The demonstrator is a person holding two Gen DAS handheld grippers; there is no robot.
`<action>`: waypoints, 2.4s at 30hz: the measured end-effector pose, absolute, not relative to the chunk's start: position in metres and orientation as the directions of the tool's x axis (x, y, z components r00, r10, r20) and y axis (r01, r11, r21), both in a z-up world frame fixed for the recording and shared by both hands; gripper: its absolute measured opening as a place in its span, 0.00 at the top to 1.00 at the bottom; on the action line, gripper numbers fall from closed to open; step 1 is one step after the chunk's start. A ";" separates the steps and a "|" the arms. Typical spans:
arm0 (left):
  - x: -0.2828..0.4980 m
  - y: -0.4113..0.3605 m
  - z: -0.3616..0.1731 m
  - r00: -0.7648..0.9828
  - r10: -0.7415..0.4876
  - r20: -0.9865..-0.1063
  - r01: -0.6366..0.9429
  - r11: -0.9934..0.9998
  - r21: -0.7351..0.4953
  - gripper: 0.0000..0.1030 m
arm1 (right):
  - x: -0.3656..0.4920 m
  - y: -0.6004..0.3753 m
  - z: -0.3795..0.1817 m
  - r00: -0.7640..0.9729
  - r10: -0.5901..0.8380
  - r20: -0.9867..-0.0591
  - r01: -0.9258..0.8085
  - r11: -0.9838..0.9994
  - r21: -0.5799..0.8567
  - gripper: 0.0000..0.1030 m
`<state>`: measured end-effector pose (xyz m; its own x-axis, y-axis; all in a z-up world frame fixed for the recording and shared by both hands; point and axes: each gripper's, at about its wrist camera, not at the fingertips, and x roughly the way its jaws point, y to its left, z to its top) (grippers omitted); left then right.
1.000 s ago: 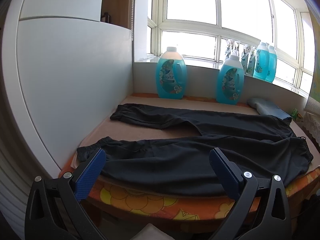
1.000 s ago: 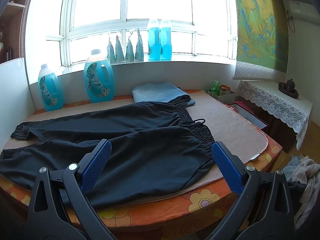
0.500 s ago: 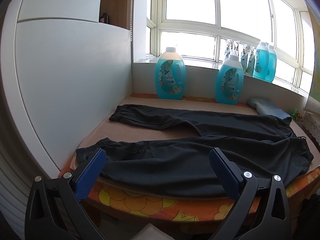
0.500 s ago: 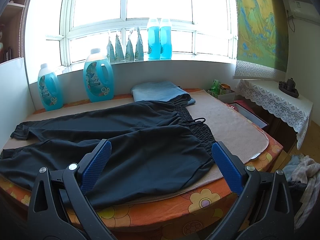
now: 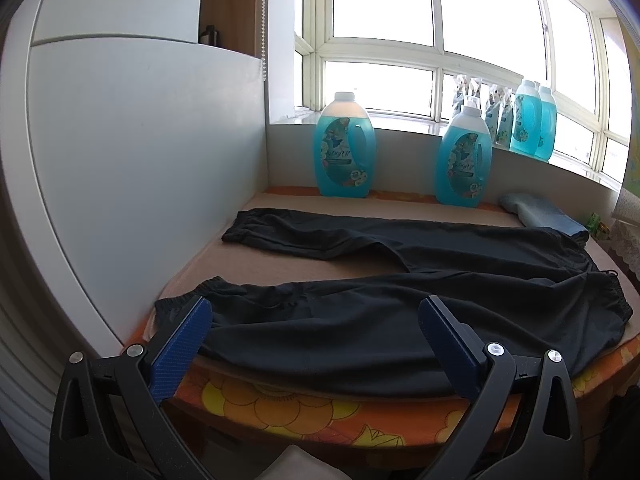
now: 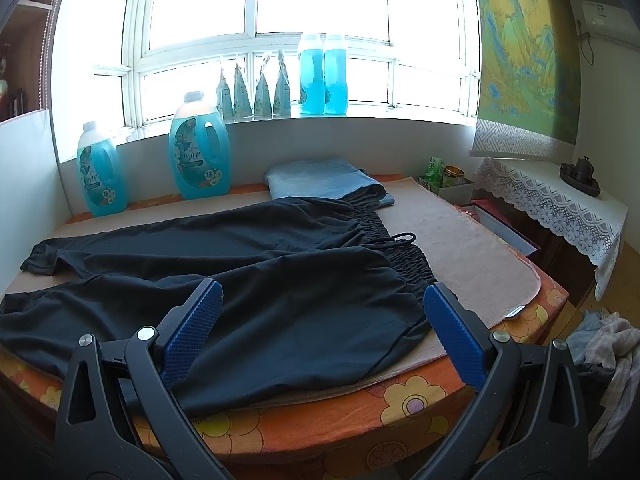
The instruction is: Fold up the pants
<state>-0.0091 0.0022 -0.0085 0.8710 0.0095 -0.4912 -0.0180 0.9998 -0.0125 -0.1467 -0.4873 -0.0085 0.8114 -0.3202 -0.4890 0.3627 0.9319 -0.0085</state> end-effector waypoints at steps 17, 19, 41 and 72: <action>0.011 0.047 -0.019 0.862 0.054 -0.504 -0.058 0.998 0.009 0.14 | -0.130 -0.473 -0.009 0.841 -0.226 -0.491 0.253 0.967 -0.012 0.01; 0.013 0.057 -0.021 0.856 0.056 -0.513 -0.067 0.998 -0.004 0.21 | -0.127 -0.468 -0.010 0.849 -0.193 -0.492 0.214 0.977 -0.014 0.01; 0.077 0.121 -0.072 0.761 0.164 -0.627 -0.148 0.986 0.078 0.64 | -0.073 -0.385 -0.026 0.831 0.088 -0.549 -0.127 0.991 -0.034 0.07; 0.164 0.128 -0.123 0.637 0.131 -0.759 -0.037 0.989 0.140 0.86 | -0.069 -0.282 -0.105 0.450 0.340 -0.826 -0.660 0.750 -0.051 0.46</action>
<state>0.1638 0.1282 -0.1231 0.6373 0.1314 -0.7593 -0.0373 0.9895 0.1399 -0.0689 -0.2816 -0.1051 0.4503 0.3399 -0.8256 -0.6595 0.7499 -0.0510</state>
